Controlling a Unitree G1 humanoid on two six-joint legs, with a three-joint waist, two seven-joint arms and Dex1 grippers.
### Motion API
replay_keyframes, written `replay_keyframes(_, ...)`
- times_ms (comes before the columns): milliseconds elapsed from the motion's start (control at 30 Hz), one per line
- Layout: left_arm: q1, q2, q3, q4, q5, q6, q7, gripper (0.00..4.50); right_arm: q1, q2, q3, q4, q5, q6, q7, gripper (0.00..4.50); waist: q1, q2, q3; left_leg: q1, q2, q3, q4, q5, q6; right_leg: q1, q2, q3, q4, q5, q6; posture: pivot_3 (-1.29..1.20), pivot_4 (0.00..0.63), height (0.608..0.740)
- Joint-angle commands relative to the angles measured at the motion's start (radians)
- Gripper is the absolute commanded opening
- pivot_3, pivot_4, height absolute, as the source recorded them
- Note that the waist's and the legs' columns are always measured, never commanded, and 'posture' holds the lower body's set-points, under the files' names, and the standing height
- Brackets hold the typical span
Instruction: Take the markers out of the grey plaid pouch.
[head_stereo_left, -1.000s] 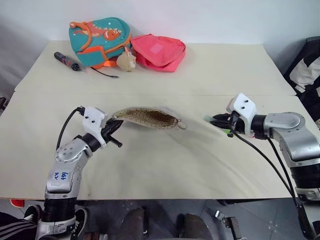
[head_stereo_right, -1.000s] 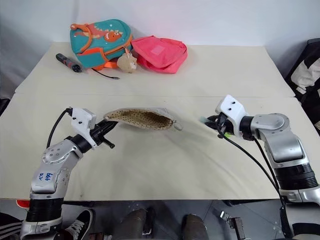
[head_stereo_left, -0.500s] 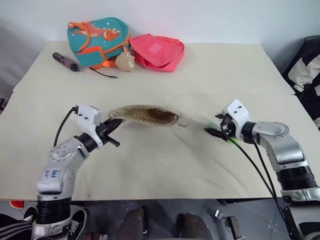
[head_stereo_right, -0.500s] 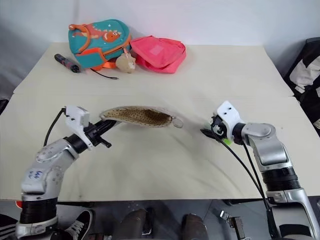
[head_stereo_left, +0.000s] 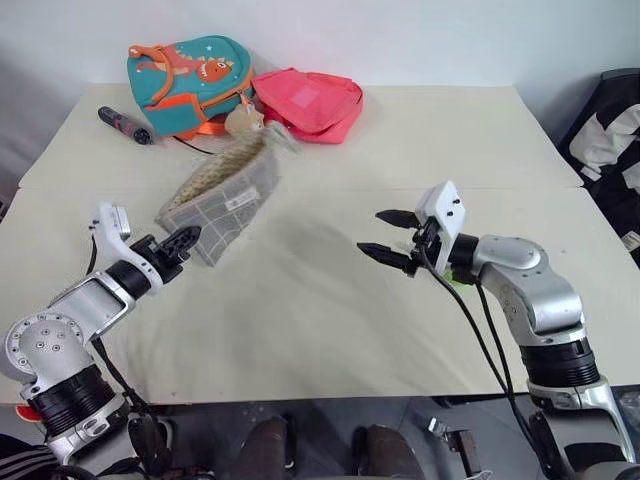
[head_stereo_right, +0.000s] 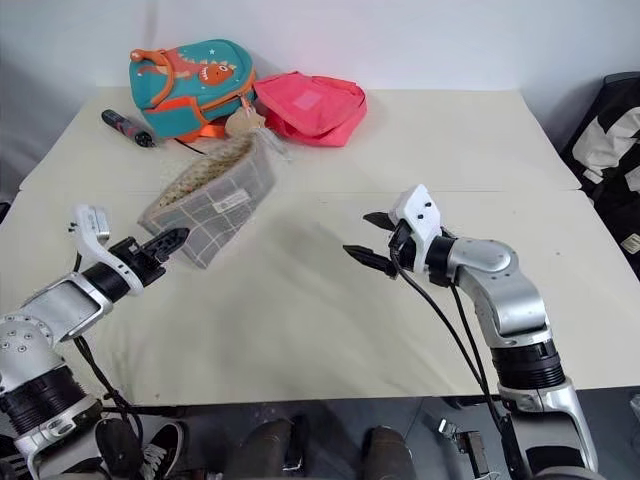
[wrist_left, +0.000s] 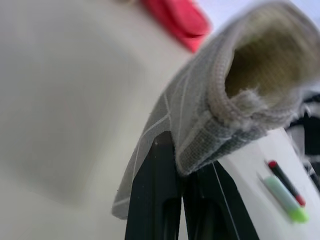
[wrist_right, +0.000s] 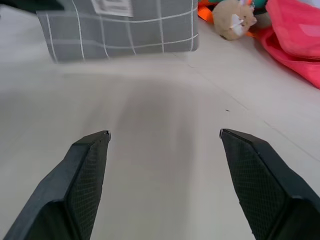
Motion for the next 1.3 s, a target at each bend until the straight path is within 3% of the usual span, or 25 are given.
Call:
replay_keyframes(33, 0.025, -0.073, 0.067, -0.016, -0.074, 0.002, 0.106, 0.56, 0.007, 0.017, 0.027, -0.041, -0.003, -0.012, -0.008, 3.69, 0.000, 0.000, 0.000, 0.000, 0.000, 0.000, 0.000, 0.000, 0.000, 0.000, 0.000, 0.000, 0.000, 0.000, 0.000, 0.00, 0.150, 0.740)
replay_keyframes(267, 0.056, -0.028, 0.043, -0.058, -0.110, -0.062, 0.099, 2.66, -0.009, 0.007, 0.025, -0.012, -0.005, -0.027, 0.000, 3.69, 0.000, -0.001, 0.000, 0.000, 0.000, 0.001, 0.000, 0.000, -0.001, 0.000, 0.000, 0.002, 0.000, 0.000, 0.000, 0.00, 0.150, 0.740)
replay_keyframes(400, 0.148, 0.077, -0.070, -0.117, -0.039, -0.120, -0.004, 4.03, -0.009, 0.006, 0.027, 0.004, -0.009, -0.038, 0.003, 3.69, -0.001, -0.001, 0.000, 0.000, 0.000, 0.002, -0.001, -0.003, -0.005, -0.002, 0.001, 0.003, 0.000, 0.000, 0.000, 0.00, 0.150, 0.740)
replay_keyframes(467, 0.219, 0.133, -0.143, -0.160, 0.021, -0.191, -0.076, 4.48, -0.007, 0.006, 0.028, 0.006, -0.010, -0.043, 0.001, 3.69, -0.003, -0.001, 0.000, 0.001, 0.000, 0.003, -0.003, -0.003, -0.005, -0.002, 0.001, 0.003, -0.001, 0.000, 0.000, 0.00, 0.150, 0.740)
replay_keyframes(633, 0.460, 0.314, -0.314, -0.280, 0.273, -0.523, -0.364, 4.48, 0.025, -0.030, 0.006, 0.024, -0.016, -0.069, 0.013, 3.69, -0.004, -0.001, 0.000, 0.001, 0.001, 0.004, -0.007, -0.003, -0.008, -0.004, 0.002, 0.004, -0.003, 0.000, -0.001, 0.00, 0.150, 0.740)
replay_keyframes(833, 0.619, 0.325, -0.323, -0.325, 0.403, -0.886, -0.607, 4.48, 0.061, -0.101, -0.073, 0.071, 0.006, -0.094, 0.041, 3.69, 0.000, -0.001, 0.000, 0.000, 0.001, 0.005, -0.009, -0.005, -0.010, -0.005, -0.005, 0.005, -0.009, 0.000, -0.002, 0.00, 0.150, 0.740)
replay_keyframes(1067, 0.680, 0.297, -0.348, -0.270, 0.486, -1.072, -0.682, 4.48, 0.072, -0.090, -0.198, 0.233, 0.002, -0.265, 0.000, 3.69, -0.002, -0.001, 0.000, 0.001, 0.003, 0.005, -0.010, -0.005, -0.010, -0.004, -0.003, 0.003, -0.012, 0.000, -0.003, 0.00, 0.150, 0.740)
replay_keyframes(1300, 0.690, 0.291, -0.424, -0.269, 0.524, -1.124, -0.723, 4.48, -0.010, -0.108, -0.320, 0.556, -0.073, -0.393, -0.245, 3.69, -0.003, 0.000, 0.000, 0.001, 0.003, 0.006, -0.009, -0.002, -0.004, -0.004, -0.003, 0.002, -0.010, 0.000, -0.003, 0.00, 0.150, 0.740)
